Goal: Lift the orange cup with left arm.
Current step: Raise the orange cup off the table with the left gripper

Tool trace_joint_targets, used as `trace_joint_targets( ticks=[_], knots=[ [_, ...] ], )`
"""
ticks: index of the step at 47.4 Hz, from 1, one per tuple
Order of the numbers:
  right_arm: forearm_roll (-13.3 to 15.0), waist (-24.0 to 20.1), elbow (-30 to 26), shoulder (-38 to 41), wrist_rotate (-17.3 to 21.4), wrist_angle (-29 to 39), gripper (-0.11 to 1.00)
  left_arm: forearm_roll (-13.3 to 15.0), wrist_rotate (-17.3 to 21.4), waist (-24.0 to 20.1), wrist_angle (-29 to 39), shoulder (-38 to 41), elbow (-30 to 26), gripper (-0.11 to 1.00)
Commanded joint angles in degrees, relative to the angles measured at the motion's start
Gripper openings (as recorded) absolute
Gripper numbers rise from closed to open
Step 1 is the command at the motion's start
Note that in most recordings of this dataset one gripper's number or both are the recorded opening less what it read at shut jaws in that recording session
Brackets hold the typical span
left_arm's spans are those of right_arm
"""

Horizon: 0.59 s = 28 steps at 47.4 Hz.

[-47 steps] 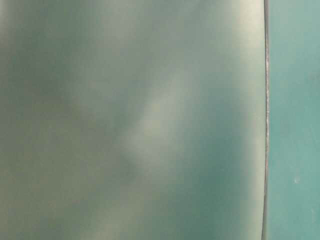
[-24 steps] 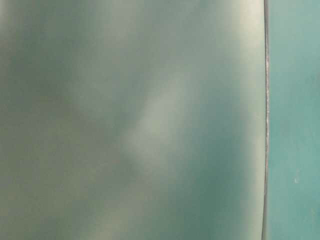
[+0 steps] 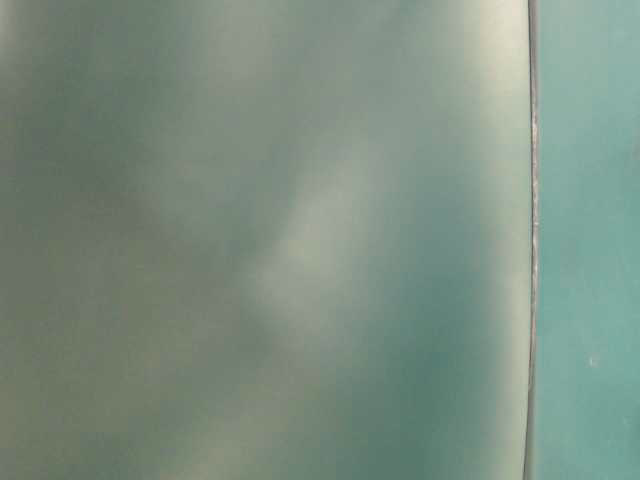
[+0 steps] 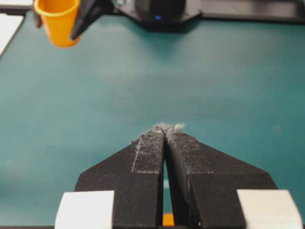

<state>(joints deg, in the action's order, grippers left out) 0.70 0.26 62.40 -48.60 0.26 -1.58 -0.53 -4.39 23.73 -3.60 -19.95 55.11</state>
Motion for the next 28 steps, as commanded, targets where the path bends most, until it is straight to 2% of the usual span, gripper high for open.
trace_joint_targets(
  ticks=[1,28],
  knots=[
    [-0.09,0.00,-1.58,0.18,0.09,-0.18,0.00,-0.18,0.18,-0.35,-0.26,-0.88,-0.62,0.74],
    [-0.09,0.00,-1.58,0.18,0.09,-0.18,0.00,-0.35,0.35,-0.35,-0.62,-0.97,-0.88,0.74]
  ],
)
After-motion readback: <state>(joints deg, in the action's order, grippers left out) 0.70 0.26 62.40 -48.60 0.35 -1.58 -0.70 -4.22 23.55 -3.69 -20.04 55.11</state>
